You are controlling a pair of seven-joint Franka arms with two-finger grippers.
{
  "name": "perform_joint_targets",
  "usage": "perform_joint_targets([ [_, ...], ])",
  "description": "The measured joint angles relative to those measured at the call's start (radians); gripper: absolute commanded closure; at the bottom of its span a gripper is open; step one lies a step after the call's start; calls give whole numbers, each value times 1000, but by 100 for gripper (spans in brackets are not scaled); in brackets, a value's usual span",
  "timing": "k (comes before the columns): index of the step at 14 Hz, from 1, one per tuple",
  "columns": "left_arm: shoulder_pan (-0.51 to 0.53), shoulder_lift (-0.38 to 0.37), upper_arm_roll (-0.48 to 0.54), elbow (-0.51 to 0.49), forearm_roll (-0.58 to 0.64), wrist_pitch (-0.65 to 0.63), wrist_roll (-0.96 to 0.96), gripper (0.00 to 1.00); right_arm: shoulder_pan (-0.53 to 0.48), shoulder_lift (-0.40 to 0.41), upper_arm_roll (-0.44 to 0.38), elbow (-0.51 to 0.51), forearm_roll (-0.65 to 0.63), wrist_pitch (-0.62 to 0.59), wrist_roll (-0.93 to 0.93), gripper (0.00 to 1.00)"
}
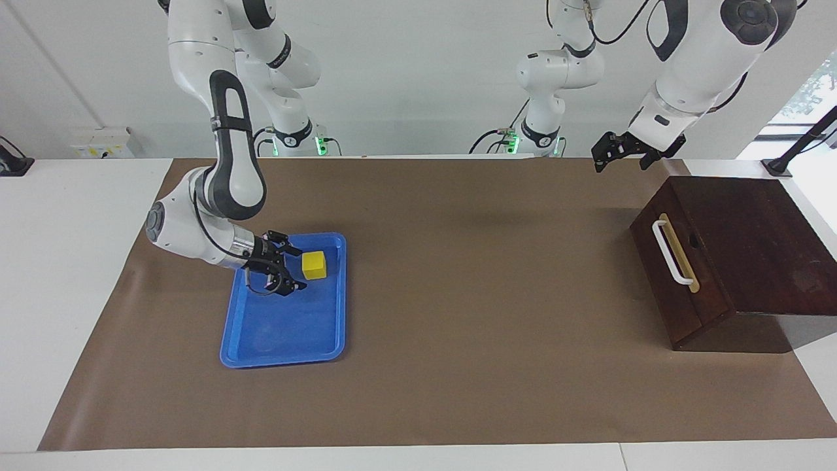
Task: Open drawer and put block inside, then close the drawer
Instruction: 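Move the right gripper over the yellow cube in the blue tray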
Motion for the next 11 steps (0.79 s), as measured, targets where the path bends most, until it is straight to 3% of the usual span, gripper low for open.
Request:
perform_joint_targets([
  [11,0,0,0,0,0,0,0,0,8,2,0,-6,35,0,1,0],
])
